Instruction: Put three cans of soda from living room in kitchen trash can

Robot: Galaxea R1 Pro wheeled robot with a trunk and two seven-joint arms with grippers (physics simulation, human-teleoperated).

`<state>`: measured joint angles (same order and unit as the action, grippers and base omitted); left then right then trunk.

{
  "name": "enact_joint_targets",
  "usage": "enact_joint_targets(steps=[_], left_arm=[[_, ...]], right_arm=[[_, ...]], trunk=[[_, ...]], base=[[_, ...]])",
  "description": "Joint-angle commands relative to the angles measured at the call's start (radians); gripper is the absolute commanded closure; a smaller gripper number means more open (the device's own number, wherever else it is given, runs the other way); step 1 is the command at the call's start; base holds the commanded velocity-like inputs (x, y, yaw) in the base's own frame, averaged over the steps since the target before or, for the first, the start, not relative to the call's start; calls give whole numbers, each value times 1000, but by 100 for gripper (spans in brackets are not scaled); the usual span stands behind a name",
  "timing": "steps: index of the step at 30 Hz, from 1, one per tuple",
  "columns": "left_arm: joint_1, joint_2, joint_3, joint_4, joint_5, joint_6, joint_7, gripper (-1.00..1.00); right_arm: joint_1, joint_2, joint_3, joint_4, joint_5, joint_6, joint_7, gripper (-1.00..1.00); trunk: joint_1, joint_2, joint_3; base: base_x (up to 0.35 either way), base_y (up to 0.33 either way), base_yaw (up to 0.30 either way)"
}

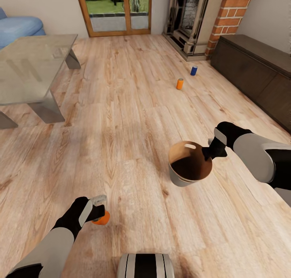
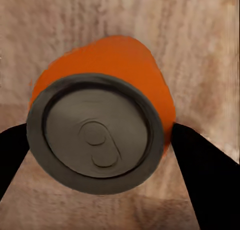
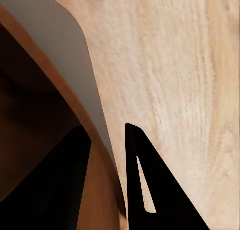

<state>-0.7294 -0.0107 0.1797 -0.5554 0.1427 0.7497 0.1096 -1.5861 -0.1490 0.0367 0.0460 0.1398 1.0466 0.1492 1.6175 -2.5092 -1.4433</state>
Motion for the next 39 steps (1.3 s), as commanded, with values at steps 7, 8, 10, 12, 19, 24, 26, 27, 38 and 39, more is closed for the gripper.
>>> enact_joint_targets(steps=[7, 8, 10, 12, 19, 24, 26, 27, 38, 39], left_arm=[[-1, 0, 0, 0, -2, 0, -1, 100], [-1, 0, 0, 0, -2, 0, -1, 100], [-1, 0, 0, 0, -2, 0, -1, 100], [-1, 0, 0, 0, -2, 0, -1, 100], [-1, 0, 0, 0, -2, 0, -1, 100], [-1, 0, 0, 0, -2, 0, -1, 100], [-1, 0, 0, 0, -2, 0, -1, 100], [-1, 0, 0, 0, -2, 1, -2, 100], [-1, 1, 0, -1, -2, 7, -5, 100], [-1, 1, -1, -1, -2, 8, -5, 100]], right_arm=[[0, -2, -11, -1, -12, 1, 0, 100], [0, -3, -11, -1, -12, 1, 0, 100], [0, -3, -11, -1, -12, 1, 0, 100], [1, -3, -11, -1, -12, 1, 0, 100], [1, -3, -11, -1, -12, 1, 0, 100], [1, -3, -10, -1, -12, 1, 0, 100], [1, -4, -10, -1, -12, 1, 0, 100], [1, -4, -10, -1, -12, 1, 0, 100], [3, -5, -13, -1, -11, 1, 0, 100], [4, -5, -14, -1, -11, 1, 0, 100]], trunk=[[-3, 2, 27], [-4, 2, 31], [-4, 2, 39], [-5, 3, 47], [-8, 4, 74], [-11, 6, 93], [-12, 6, 101], [-12, 6, 105], [-17, 9, 147], [-17, 9, 151]], base=[[0, 0, 0], [0, 0, 0], [0, 0, 0], [0, 0, 0], [0, 0, 0], [0, 0, 0], [0, 0, 0], [0, 0, 0], [0, 0, 0], [0, 0, 0]])
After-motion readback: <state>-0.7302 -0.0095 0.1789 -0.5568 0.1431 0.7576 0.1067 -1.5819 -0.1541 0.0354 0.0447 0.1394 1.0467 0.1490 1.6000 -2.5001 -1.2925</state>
